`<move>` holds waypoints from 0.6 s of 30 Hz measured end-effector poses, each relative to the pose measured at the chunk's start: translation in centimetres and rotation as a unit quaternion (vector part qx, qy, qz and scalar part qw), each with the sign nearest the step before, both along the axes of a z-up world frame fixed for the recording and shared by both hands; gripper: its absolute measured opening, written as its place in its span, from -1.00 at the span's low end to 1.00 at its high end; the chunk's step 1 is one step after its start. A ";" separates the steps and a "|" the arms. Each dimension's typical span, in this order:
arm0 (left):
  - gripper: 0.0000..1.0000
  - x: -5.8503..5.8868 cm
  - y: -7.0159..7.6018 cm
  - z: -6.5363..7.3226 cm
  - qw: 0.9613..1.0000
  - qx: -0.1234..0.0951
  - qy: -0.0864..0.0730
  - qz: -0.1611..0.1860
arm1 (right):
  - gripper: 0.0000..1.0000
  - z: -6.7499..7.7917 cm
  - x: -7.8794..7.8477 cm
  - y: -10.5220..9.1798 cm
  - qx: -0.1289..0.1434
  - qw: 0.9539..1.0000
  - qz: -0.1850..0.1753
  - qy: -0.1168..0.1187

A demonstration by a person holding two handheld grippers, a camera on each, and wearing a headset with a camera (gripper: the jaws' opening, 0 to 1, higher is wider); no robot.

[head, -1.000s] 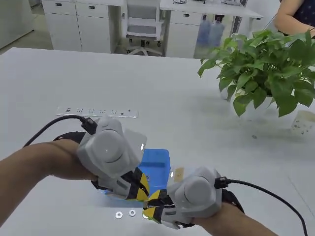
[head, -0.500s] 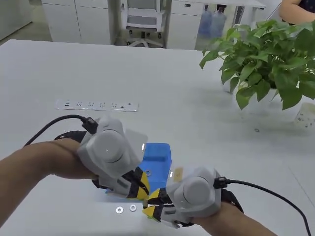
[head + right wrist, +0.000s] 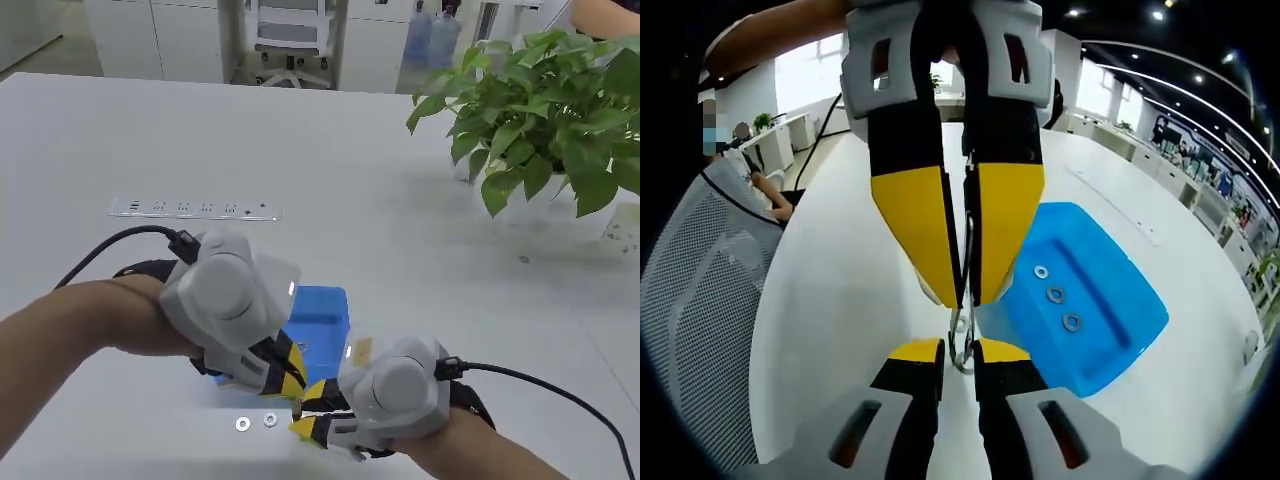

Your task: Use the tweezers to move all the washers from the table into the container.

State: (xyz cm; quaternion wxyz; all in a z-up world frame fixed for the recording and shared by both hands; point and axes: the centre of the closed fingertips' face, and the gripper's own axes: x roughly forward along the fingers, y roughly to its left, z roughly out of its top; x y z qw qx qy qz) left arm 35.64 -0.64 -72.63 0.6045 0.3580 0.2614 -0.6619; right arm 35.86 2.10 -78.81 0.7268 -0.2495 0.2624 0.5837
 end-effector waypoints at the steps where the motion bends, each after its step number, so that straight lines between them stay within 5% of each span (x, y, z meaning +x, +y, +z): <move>1: -0.87 0.0 0.0 0.0 1.000 0.000 0.001 0.001 | -0.72 0.0 0.0 0.0 0.000 1.000 0.000 0.001; 18: -0.88 0.0 -0.5 -0.1 1.000 -0.004 0.009 -0.005 | -0.80 -0.1 0.1 -0.1 0.011 0.999 -0.030 0.027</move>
